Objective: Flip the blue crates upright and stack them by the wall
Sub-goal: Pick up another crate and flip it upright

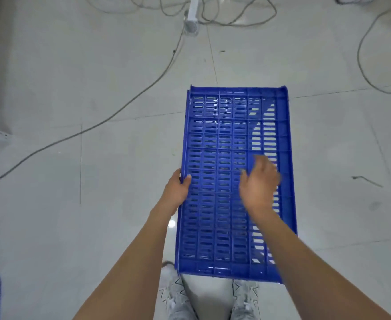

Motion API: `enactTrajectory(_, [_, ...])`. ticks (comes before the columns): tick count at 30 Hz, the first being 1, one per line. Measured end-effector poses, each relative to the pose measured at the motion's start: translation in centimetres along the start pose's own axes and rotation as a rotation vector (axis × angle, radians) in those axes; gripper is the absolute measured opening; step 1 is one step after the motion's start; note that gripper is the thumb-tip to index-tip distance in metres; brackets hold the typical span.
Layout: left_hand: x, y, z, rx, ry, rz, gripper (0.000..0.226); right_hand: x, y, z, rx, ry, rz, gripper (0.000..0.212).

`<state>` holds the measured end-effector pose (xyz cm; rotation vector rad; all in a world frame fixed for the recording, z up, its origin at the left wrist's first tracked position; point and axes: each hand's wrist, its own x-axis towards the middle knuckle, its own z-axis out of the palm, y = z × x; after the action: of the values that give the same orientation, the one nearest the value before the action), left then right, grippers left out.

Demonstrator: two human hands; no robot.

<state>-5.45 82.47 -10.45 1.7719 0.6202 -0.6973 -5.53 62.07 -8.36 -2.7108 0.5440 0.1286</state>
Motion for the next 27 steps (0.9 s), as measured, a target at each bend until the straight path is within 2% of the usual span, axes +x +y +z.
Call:
enactTrajectory(1, [0.1,-0.1,0.2,0.055,0.034,0.027,0.042,0.5,2.0,-0.5,-0.09,0.054,0.077,0.06])
enactTrajectory(3, [0.4,-0.2,0.9,0.13,0.113,0.054,0.036,1.5,6.0,-1.4,-0.062,-0.052,0.276,0.082])
enactTrajectory(6, [0.7,-0.7,1.4,0.145,0.161,0.062,0.031,2.6,9.8,-1.8,0.364,-0.377,0.64,0.087])
enactTrajectory(8, [0.8,-0.8,1.4,0.141,0.173,0.058,0.033,2.8,10.6,-1.8,0.573,-0.386,0.717,0.082])
enactTrajectory(11, [0.9,-0.7,1.2,0.175,0.202,0.052,0.034,2.4,10.1,-1.9,0.674,-0.338,0.687,0.065])
enactTrajectory(14, [1.1,-0.8,0.8,0.189,0.237,0.031,0.035,1.9,9.2,-1.9,0.668,-0.288,0.649,0.061])
enactTrajectory(18, [0.7,-0.8,-0.7,0.192,0.264,-0.045,0.045,1.4,5.6,-2.5,0.407,-0.177,0.525,0.056])
enactTrajectory(22, [0.6,0.0,-1.7,0.286,0.311,0.052,0.06,-0.1,-0.6,-3.1,0.208,-0.031,0.368,0.046])
enactTrajectory(24, [0.6,0.3,-1.8,0.259,0.238,0.075,0.059,-1.1,-3.2,-2.5,0.206,-0.067,0.287,0.04])
enactTrajectory(27, [-1.1,1.1,-1.4,0.066,0.086,0.02,0.041,-3.0,-6.0,-0.2,0.28,-0.279,0.152,0.031])
